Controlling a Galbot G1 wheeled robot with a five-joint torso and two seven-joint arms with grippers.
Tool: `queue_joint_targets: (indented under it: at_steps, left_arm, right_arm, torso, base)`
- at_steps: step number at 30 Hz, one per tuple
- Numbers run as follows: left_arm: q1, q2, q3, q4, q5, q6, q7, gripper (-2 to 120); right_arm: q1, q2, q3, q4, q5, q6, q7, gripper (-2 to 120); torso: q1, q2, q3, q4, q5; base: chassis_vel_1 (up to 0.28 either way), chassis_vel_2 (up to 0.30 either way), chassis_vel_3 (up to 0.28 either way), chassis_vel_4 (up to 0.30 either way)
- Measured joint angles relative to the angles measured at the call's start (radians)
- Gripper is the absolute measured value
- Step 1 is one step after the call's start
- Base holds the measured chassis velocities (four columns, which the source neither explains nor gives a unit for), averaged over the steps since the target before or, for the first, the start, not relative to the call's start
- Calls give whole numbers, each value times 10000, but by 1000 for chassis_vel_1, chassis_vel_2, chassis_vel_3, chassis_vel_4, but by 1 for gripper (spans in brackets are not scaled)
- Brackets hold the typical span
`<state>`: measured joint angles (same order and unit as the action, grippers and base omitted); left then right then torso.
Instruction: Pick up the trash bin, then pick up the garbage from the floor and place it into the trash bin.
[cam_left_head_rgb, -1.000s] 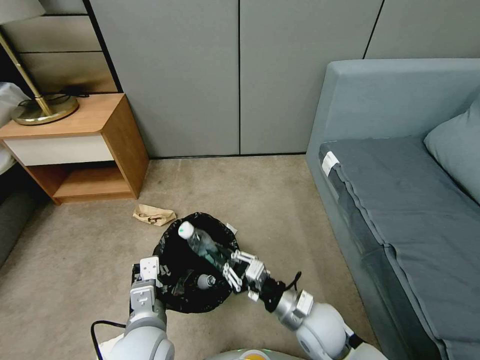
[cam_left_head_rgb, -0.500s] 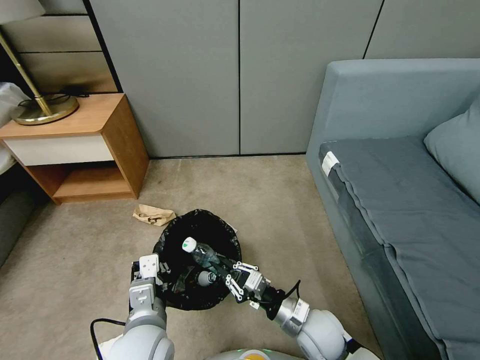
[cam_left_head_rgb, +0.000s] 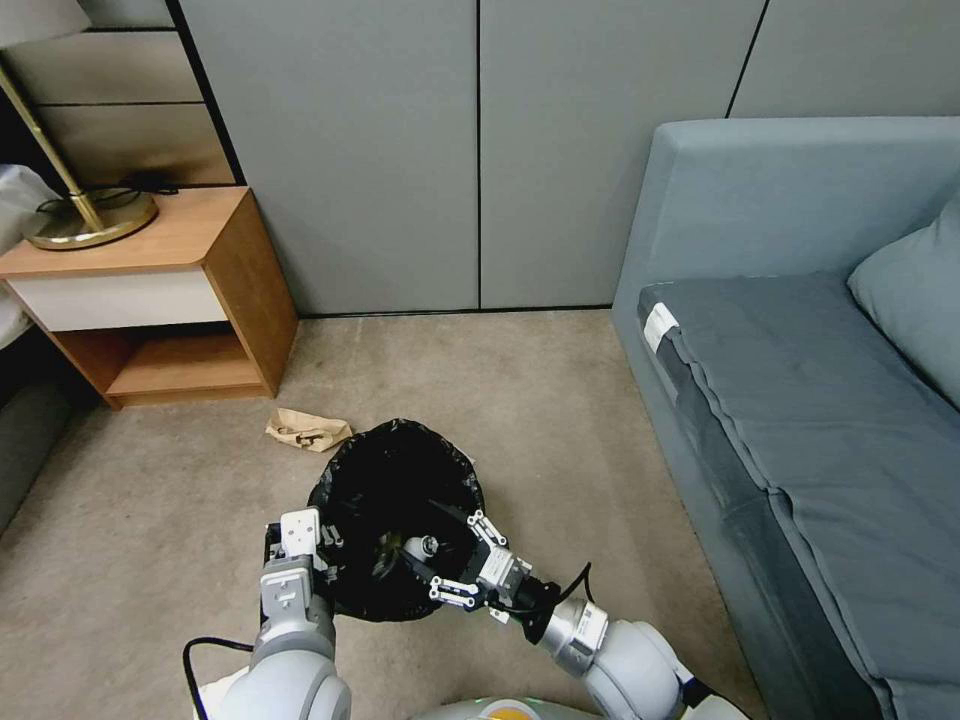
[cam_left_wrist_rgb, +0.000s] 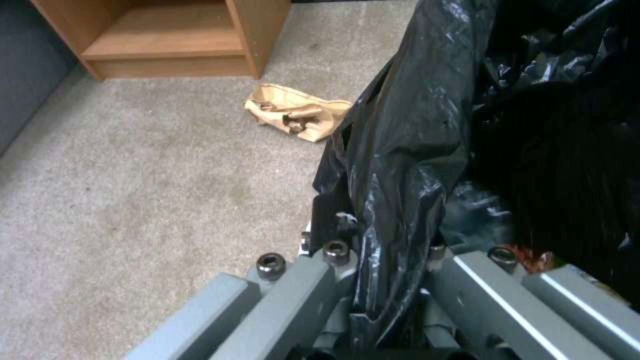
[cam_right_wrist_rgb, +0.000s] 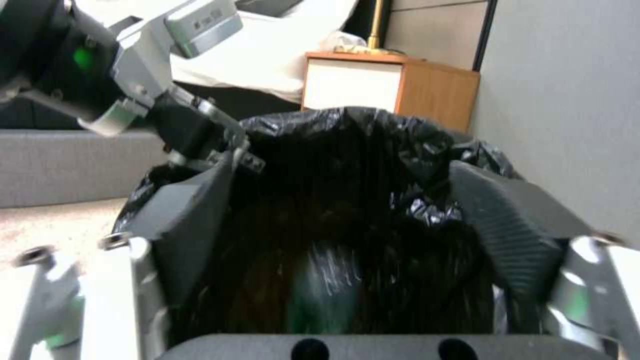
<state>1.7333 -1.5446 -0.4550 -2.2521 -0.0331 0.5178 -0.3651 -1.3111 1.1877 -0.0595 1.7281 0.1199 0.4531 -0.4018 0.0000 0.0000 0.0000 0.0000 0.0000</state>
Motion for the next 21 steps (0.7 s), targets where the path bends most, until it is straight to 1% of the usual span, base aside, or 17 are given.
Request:
queue_joint_targets:
  at_steps: [1, 4, 5, 6, 14, 21]
  left_arm:
    - [0, 0, 0, 0, 0, 0, 0, 1]
    - [-1, -3, 1, 21, 12, 0, 0, 1]
    - [-1, -3, 1, 21, 12, 0, 0, 1]
    - [-2, -3, 0, 24, 14, -1, -1, 1]
    - [6, 41, -26, 27, 20, -5, 0, 1]
    - [40, 184, -112, 30, 21, -23, 12, 1]
  right_arm:
    - [0, 0, 0, 0, 0, 0, 0, 84]
    - [22, 43, 19, 134, -7, -1, 4, 96]
    - [22, 43, 19, 134, -7, -1, 4, 96]
    - [23, 59, 34, 228, -8, -4, 16, 99]
    - [-19, 147, 185, 1042, -23, -112, 246, 100]
    - [-80, 313, 523, 2382, -26, -496, 963, 100]
  torso:
    - [0, 0, 0, 0, 0]
    - [0, 0, 0, 0, 0]
    - [0, 0, 0, 0, 0]
    - [0, 0, 0, 0, 0]
    - [0, 0, 0, 0, 0]
    - [0, 0, 0, 0, 0]
  base:
    - [0, 0, 0, 0]
    - [0, 0, 0, 0]
    - [0, 0, 0, 0]
    - [0, 0, 0, 0]
    - [0, 0, 0, 0]
    - [0, 0, 0, 0]
